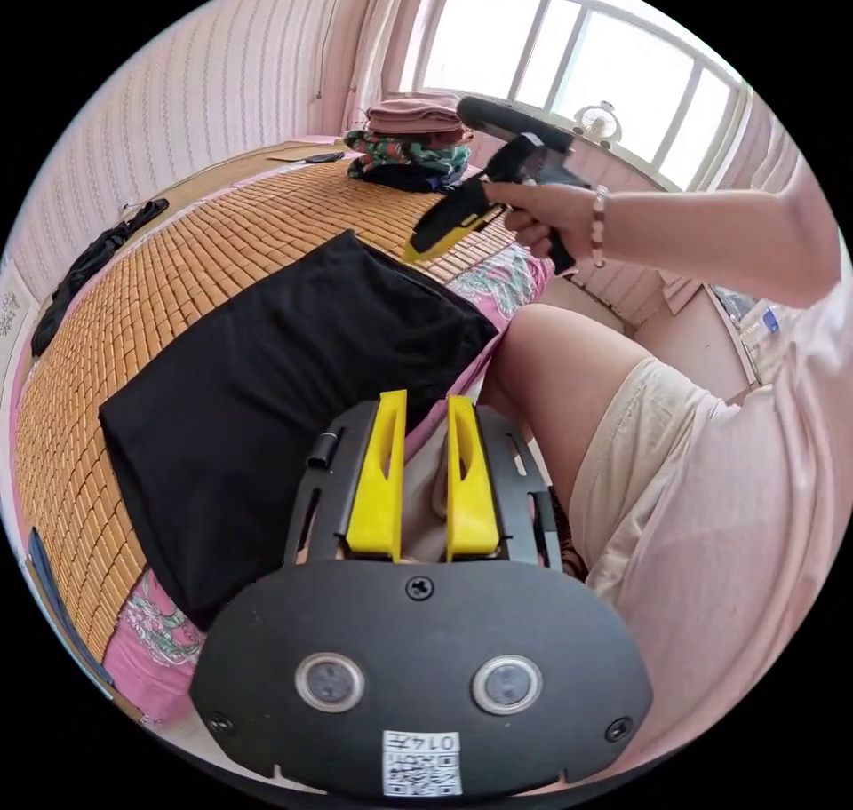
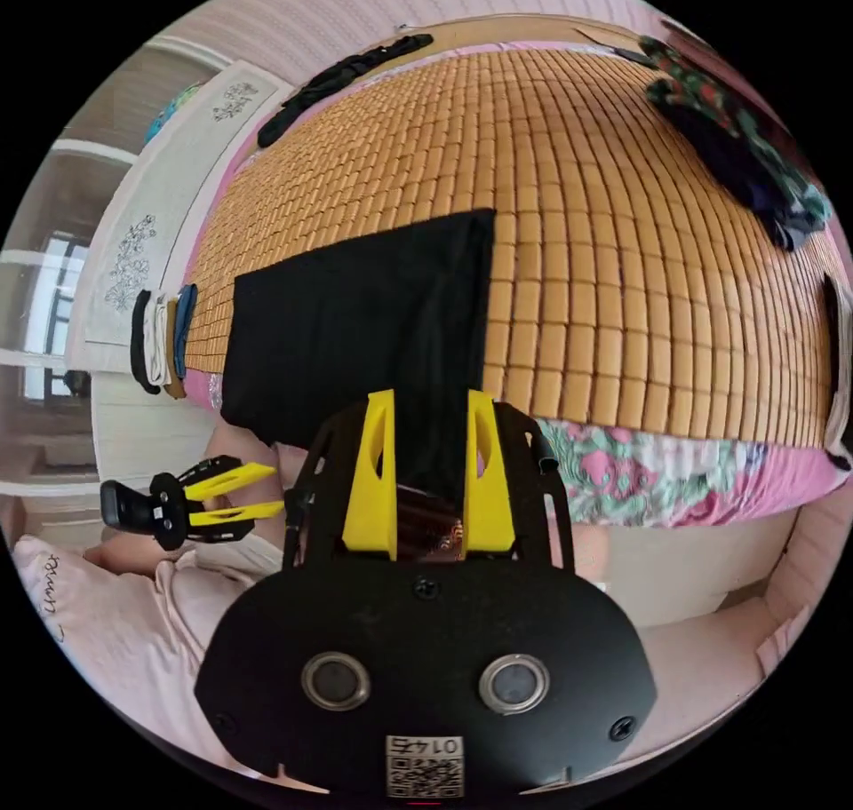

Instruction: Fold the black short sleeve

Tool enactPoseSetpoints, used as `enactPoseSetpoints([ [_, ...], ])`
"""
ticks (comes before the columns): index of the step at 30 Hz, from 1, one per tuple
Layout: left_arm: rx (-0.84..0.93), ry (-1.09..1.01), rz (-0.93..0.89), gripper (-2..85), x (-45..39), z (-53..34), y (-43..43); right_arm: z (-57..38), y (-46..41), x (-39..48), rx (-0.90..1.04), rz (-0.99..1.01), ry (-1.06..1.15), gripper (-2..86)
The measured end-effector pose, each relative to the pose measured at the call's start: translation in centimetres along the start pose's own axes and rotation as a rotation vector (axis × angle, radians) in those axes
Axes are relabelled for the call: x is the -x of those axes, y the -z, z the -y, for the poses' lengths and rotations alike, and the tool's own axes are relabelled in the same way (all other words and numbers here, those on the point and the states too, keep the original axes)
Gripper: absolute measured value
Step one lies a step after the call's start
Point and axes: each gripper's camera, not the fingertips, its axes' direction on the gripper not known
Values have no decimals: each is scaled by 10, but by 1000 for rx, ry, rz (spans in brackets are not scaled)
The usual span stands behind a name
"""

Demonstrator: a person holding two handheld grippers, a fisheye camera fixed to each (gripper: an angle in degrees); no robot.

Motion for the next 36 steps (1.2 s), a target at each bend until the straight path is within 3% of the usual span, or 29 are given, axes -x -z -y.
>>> enactPoseSetpoints([
  [5, 55, -96, -1, 120, -30, 36, -45, -79, 13, -67, 120, 56, -95, 96],
  [12, 128, -201, -12, 154, -67, 90, -111, -80, 40, -87, 111, 131, -100, 24],
  [16, 167, -240, 10, 120, -84, 109, -135, -92, 100, -94, -1, 429, -51, 20],
  [17, 180, -228, 32, 74, -86, 113, -138, -95, 116, -98, -34, 490, -34, 23],
  [24, 155, -117, 51, 9, -70, 113, -104, -110, 159, -189, -189, 508, -219, 67],
  [31, 124, -160, 49, 4, -89, 96, -63, -83, 148, -240, -360, 718, -360, 109],
  [36, 112, -182, 44, 3, -103, 90, -41, -56, 137, -245, -327, 769, -399, 53],
])
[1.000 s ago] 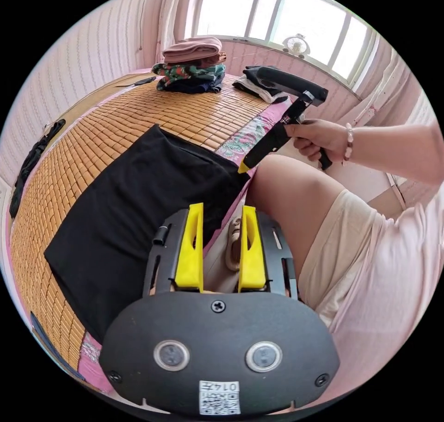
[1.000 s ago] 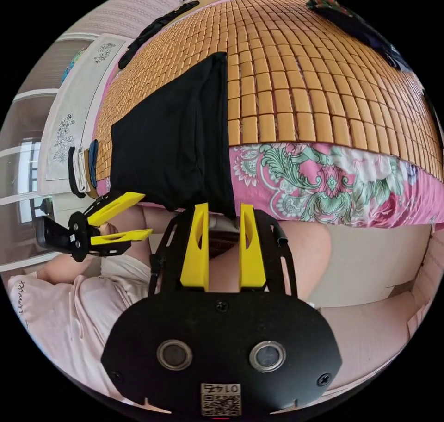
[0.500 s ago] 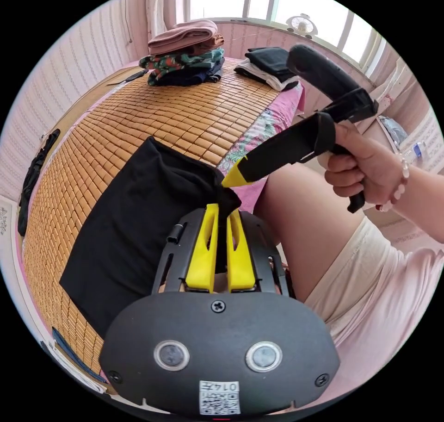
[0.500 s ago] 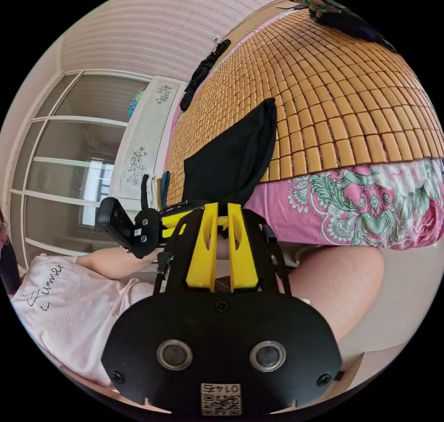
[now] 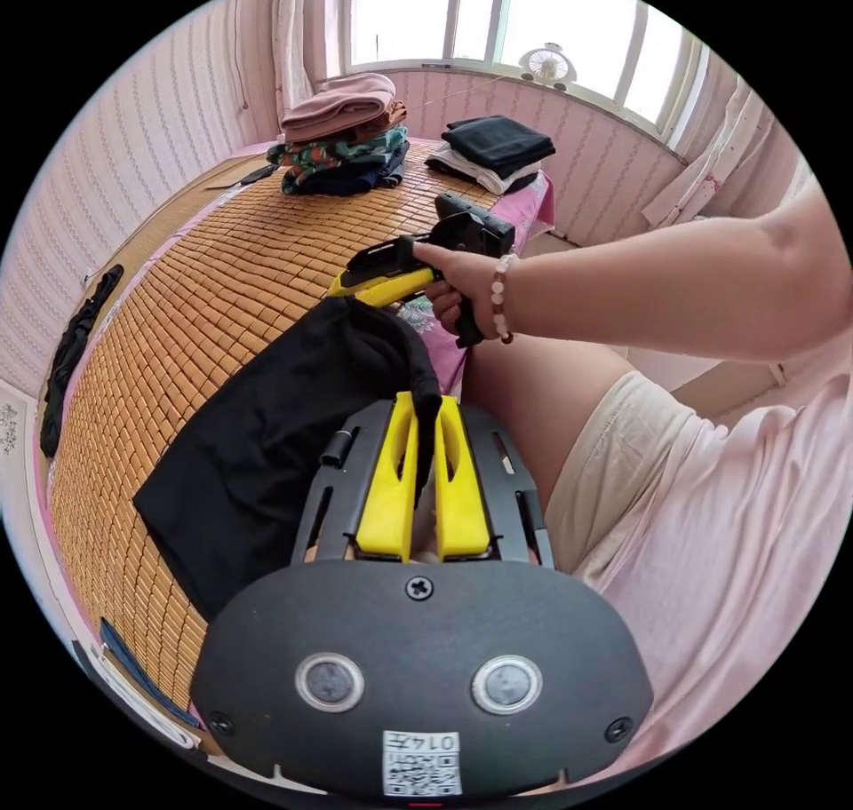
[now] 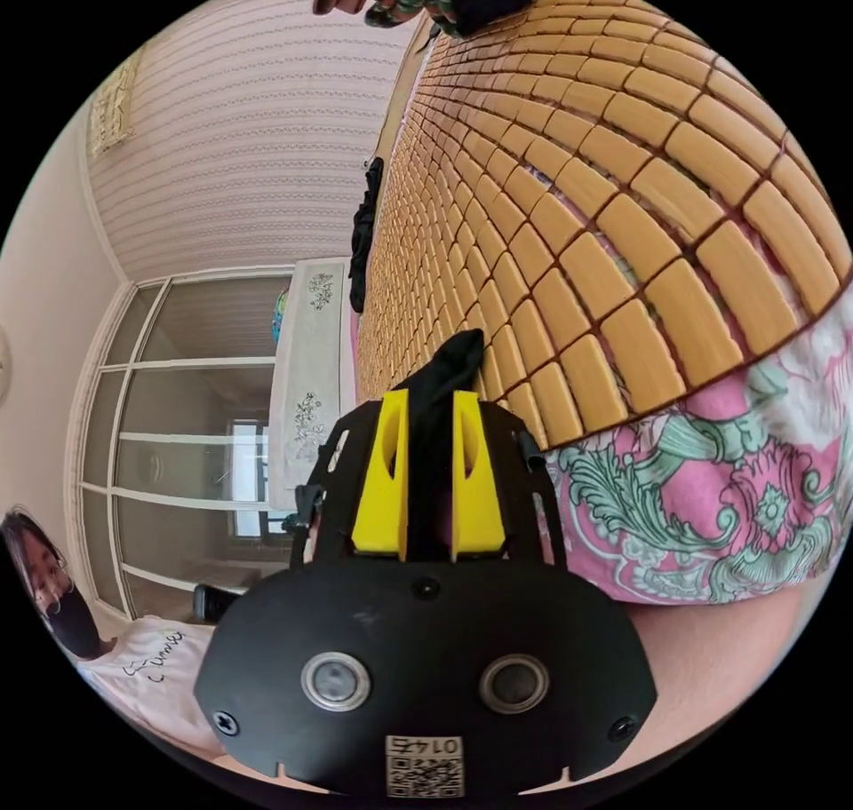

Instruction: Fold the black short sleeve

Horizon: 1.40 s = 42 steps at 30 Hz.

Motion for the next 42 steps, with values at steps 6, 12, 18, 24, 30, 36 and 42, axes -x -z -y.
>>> enactPoseSetpoints([
  [6, -69, -21, -59, 1, -2, 28, 22, -2, 27, 29, 12, -74, 96, 12],
  [12, -220, -40, -229, 1, -8, 92, 40, -27, 132, 71, -120, -116, 196, 7],
  [18, -240, -28, -175, 2, 31, 105, 45, -35, 121, 118, -7, -292, 253, 7],
  [24, -165, 280, -123, 7, 127, 55, 61, -32, -61, 174, 171, -231, 363, 13],
  [30, -56, 586, 45, 35, 223, -1, 45, -47, -267, 190, 310, -307, 420, 31],
  [36, -6, 740, -32, 62, 287, -8, 30, -73, -359, 197, 375, -642, 560, 44],
  [42, -7, 741, -34, 97, 309, 21, 21, -103, -480, 201, 524, -894, 780, 124],
])
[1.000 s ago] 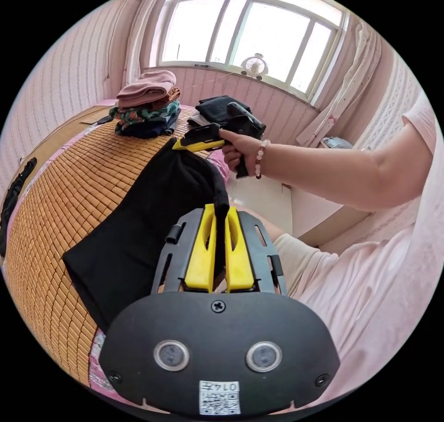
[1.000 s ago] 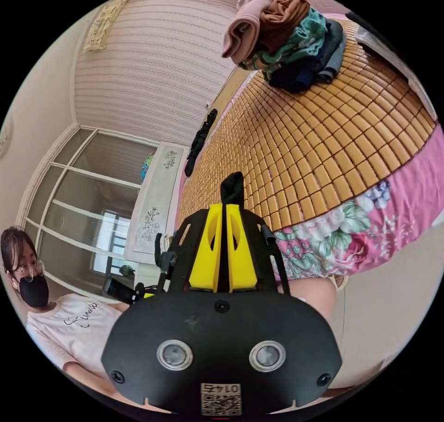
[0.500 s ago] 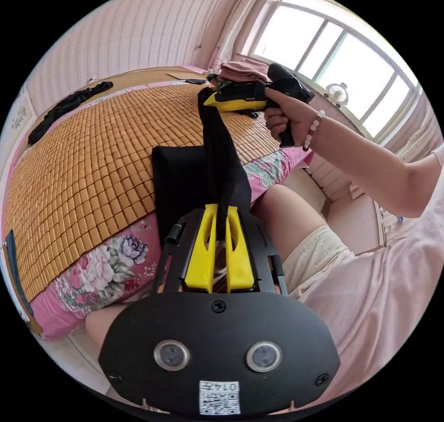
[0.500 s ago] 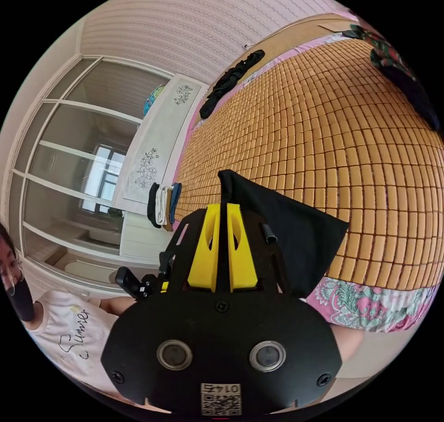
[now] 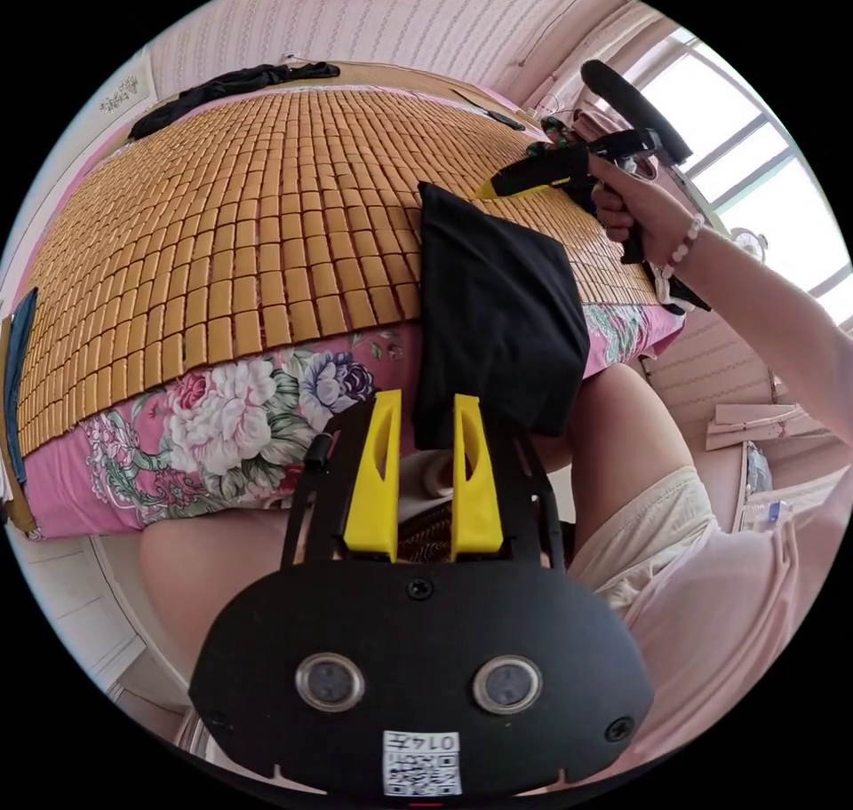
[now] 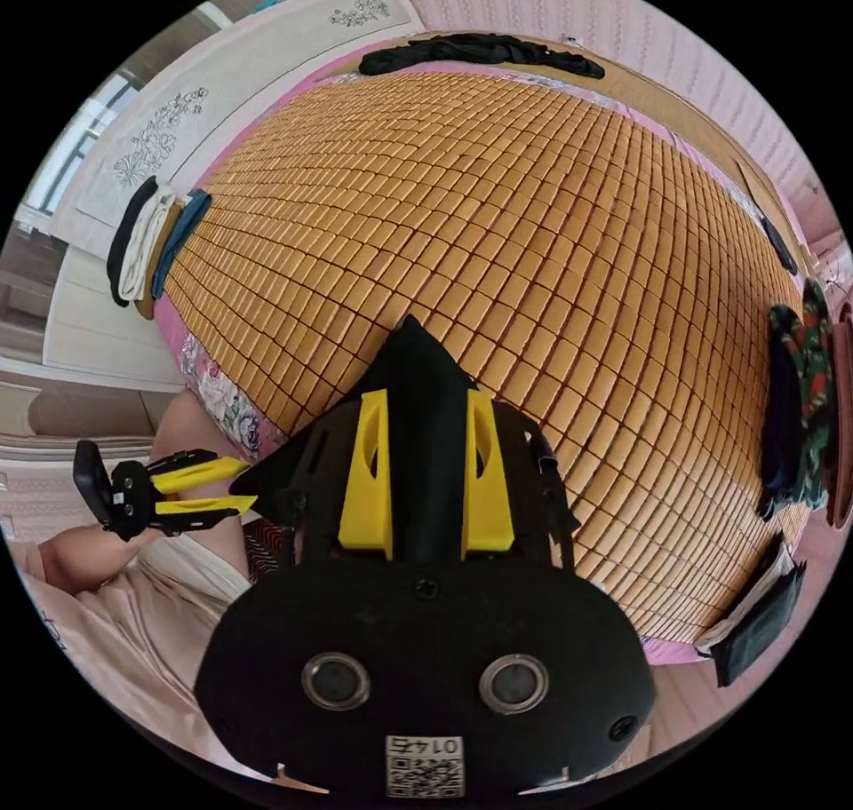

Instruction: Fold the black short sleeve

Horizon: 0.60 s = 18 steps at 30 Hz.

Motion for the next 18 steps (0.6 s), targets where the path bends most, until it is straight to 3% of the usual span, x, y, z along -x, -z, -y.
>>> enactPoseSetpoints([
  [5, 31, -44, -36, 125, -20, 36, -19, 42, -77, 29, 155, -56, 30, 132],
  [12, 47, -105, 62, 102, -62, 65, -18, 26, -84, 53, 122, 12, 90, 60],
  [18, 26, -191, 45, 39, -92, 77, 0, -42, -13, 61, -120, 125, 117, 53],
])
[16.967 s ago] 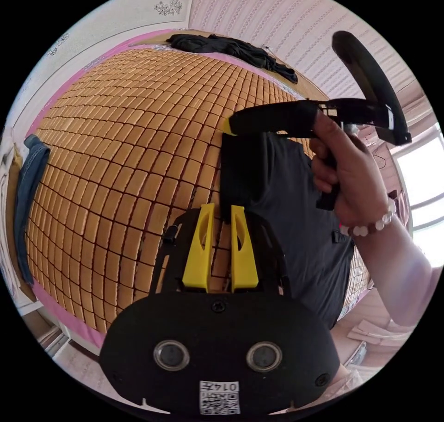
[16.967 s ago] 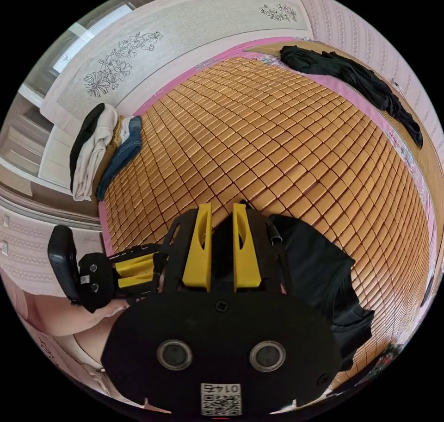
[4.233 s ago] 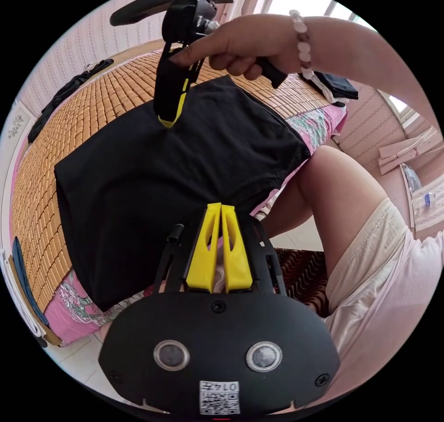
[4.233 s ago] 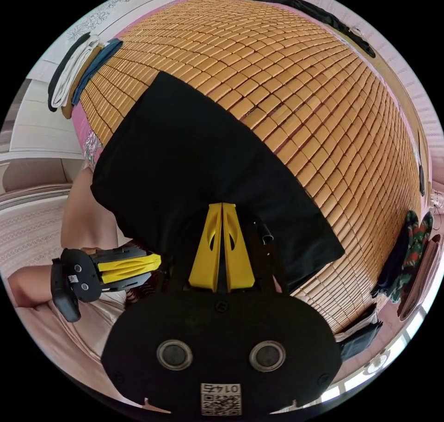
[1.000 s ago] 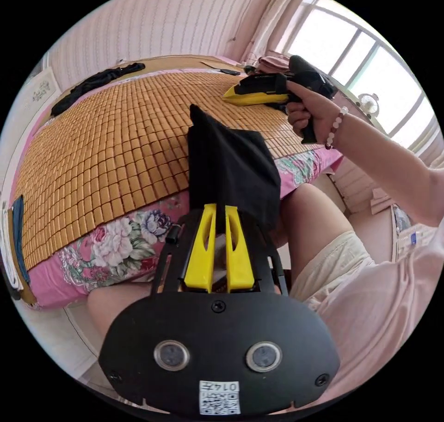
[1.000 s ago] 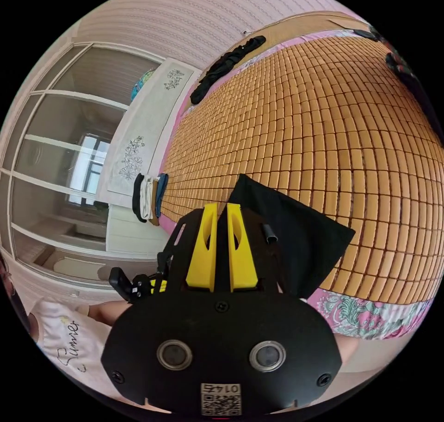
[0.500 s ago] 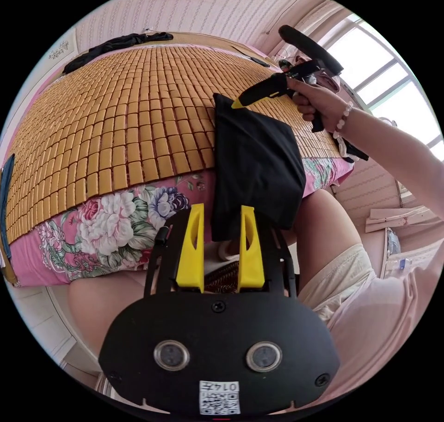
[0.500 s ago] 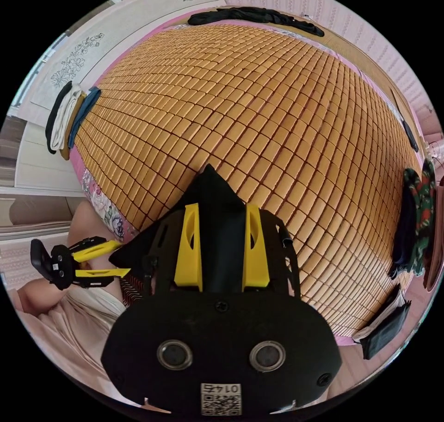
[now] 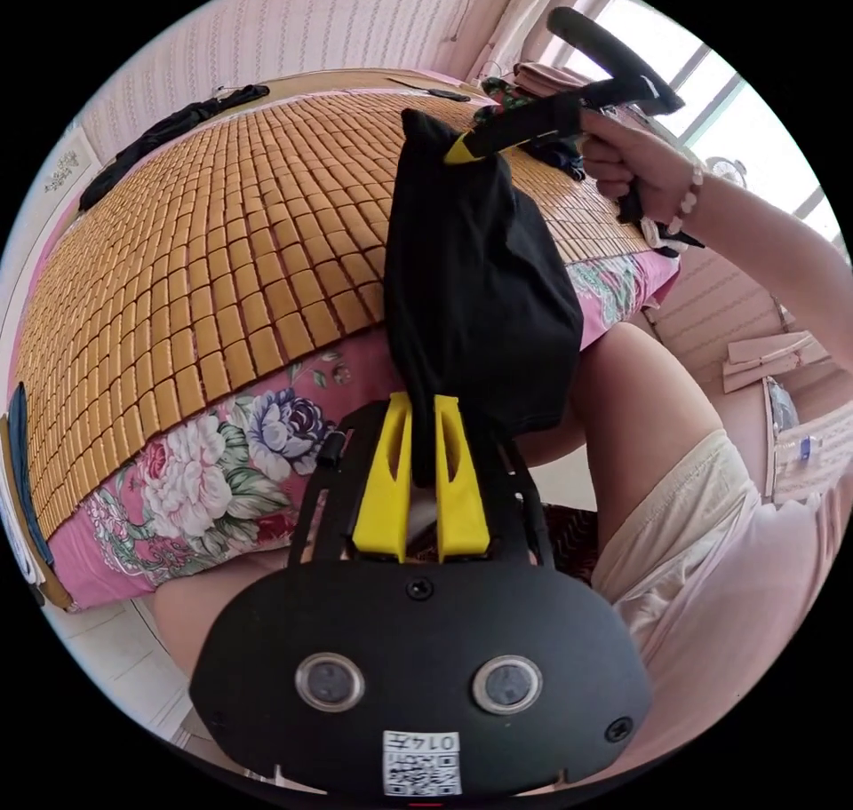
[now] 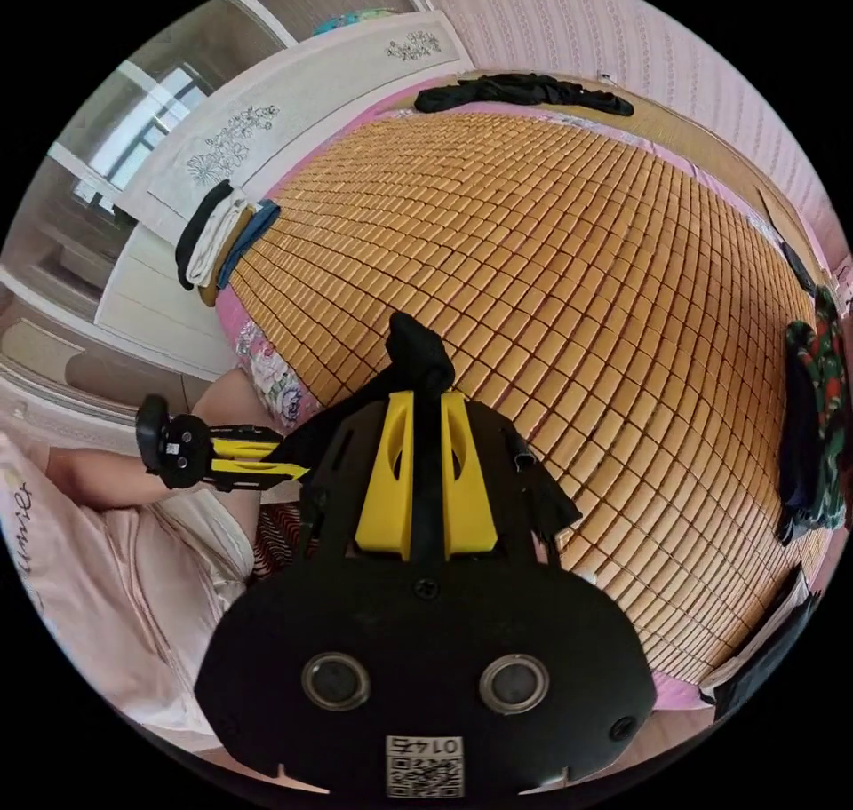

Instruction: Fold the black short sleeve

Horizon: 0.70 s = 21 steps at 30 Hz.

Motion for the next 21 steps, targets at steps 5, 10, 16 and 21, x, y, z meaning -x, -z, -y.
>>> enactPoseSetpoints([
  [5, -136, -64, -11, 23, -19, -4, 65, -64, 98, 56, -184, -15, 99, 53],
  [10, -307, -113, 25, 12, -31, -31, 178, -80, 164, 103, -314, 26, 155, 52],
  [16, -439, 43, 129, 11, 11, -98, 310, -12, 189, 203, -412, 135, 353, 49],
  [21, -549, 225, 384, 15, 87, -181, 436, 106, 188, 314, -407, 301, 541, 50],
])
